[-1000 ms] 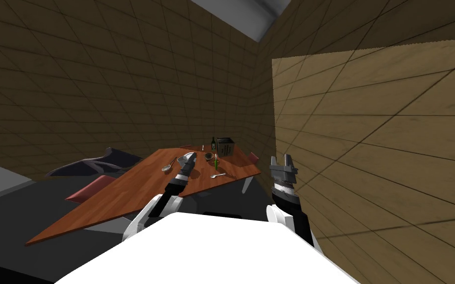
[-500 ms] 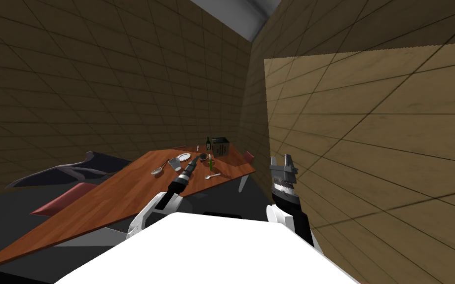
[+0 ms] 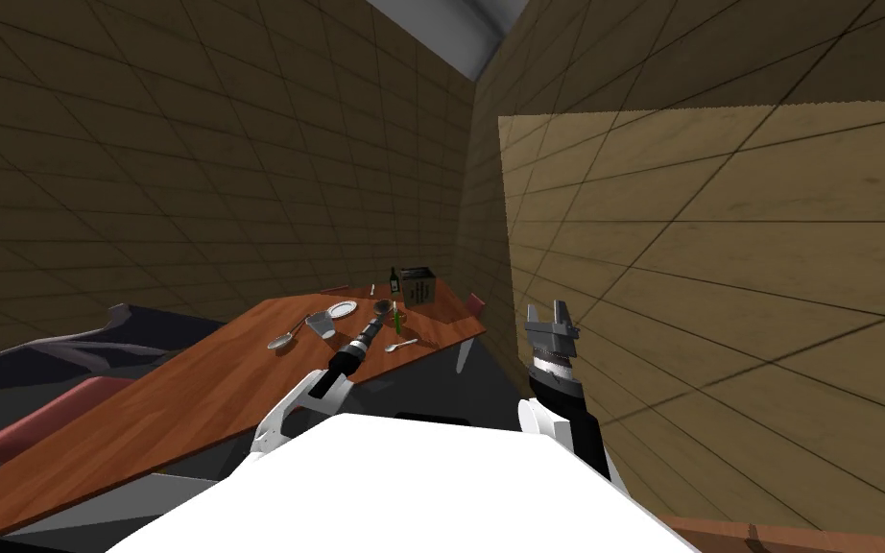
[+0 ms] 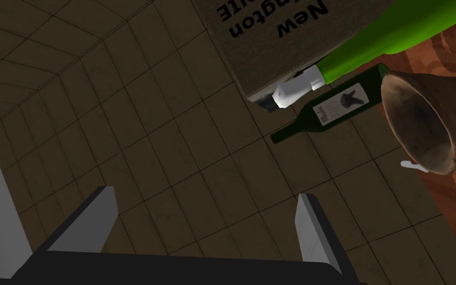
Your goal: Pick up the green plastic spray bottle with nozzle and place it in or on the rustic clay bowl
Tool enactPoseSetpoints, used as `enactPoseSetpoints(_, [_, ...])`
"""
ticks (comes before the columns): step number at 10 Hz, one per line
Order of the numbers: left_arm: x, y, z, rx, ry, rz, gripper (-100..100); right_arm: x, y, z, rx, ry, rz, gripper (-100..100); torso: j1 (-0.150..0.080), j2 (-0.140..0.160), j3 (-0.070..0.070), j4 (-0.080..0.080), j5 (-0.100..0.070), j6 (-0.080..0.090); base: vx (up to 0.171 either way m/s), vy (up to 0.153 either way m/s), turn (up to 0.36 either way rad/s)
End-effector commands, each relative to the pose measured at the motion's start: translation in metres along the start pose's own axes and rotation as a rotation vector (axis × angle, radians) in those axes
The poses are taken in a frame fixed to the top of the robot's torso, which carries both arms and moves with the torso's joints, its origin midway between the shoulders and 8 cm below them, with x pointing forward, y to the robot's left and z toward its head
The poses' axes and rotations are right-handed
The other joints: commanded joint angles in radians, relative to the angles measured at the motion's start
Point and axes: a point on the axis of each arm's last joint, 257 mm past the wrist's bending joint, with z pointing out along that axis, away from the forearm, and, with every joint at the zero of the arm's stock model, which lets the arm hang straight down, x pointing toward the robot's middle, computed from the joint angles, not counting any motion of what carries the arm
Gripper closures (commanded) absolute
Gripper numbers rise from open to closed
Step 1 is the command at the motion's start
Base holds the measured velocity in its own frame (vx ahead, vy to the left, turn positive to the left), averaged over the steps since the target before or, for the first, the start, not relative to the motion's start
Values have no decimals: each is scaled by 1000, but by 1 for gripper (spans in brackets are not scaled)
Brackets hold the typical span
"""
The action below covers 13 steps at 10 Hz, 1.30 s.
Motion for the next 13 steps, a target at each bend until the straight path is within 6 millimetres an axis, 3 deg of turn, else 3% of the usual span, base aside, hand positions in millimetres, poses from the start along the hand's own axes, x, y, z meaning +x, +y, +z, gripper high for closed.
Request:
enactPoseSetpoints(1, [4,32,0,-81,31,54,-100,0,0,0,0,0,0,0,0,0,0,0,0,0,21,-133,-142])
enactPoseSetpoints(2, [4,34,0,-86,32,54,-100,0,0,0,0,0,0,0,-1,0,0,0,0,0,22,-78,-54])
enactPoseSetpoints(3, [4,54,0,-136,50,90,-100,0,0,0,0,0,0,0,2,1,0,0,0,-1,28,-64,-92])
enactPoseSetpoints(4, [4,54,0,-136,50,90,-100,0,0,0,0,0,0,0,3,0,0,0,0,0,18,-46,-47])
enactPoseSetpoints(6, [0,95,-1,-235,83,164,-100,0,0,0,0,0,0,0,4,1,1,0,1,0,25,-79,-143])
enactPoseSetpoints(8, [-4,117,-4,-290,99,202,-100,0,0,0,0,0,0,0,0,0,0,0,0,0,33,-99,-80])
enactPoseSetpoints(10, [-17,154,-9,-386,123,279,-100,0,0,0,0,0,0,0,2,1,1,0,0,0,20,-85,-121])
enactPoseSetpoints(11, [-17,158,-11,-394,125,279,-100,0,0,0,0,0,0,0,1,1,0,0,0,0,27,-71,-46])
enactPoseSetpoints(12, [-25,177,-15,-446,136,317,-100,0,0,0,0,0,0,0,3,1,1,0,0,-1,33,-68,-83])
enactPoseSetpoints(13, [-25,177,-15,-446,136,317,-100,0,0,0,0,0,0,0,3,1,0,0,0,-1,24,-52,-45])
